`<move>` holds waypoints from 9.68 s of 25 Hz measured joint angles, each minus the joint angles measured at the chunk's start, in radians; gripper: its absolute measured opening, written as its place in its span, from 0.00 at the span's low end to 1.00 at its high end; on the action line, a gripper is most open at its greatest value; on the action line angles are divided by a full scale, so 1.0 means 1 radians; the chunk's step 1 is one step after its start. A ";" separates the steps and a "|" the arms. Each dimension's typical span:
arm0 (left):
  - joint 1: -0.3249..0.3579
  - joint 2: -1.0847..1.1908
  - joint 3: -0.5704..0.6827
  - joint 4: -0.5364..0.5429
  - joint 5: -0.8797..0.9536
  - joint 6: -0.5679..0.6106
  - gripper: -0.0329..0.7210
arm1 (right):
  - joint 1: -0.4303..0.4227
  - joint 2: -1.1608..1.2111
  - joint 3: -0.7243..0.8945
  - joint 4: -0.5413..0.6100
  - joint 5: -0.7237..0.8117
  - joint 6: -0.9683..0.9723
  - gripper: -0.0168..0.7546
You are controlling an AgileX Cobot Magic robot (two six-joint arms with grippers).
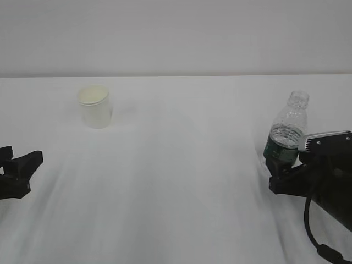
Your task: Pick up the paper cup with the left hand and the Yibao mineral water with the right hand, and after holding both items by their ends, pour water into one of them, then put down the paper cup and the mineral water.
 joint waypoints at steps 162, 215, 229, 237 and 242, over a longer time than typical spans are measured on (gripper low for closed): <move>0.000 0.000 0.000 0.026 0.000 0.000 0.66 | 0.000 0.126 -0.203 0.038 0.072 -0.012 0.57; 0.000 0.009 0.000 0.026 0.000 0.000 0.66 | 0.000 -0.026 -0.072 -0.016 0.028 0.000 0.55; 0.000 0.016 0.000 0.026 0.000 0.000 0.66 | 0.000 -0.114 -0.013 -0.114 0.030 0.023 0.55; 0.000 0.070 -0.006 0.027 -0.001 0.000 0.66 | 0.000 -0.175 0.007 -0.173 0.034 0.053 0.55; 0.000 0.100 -0.039 0.040 -0.001 0.000 0.66 | 0.000 -0.200 0.009 -0.233 0.050 0.068 0.55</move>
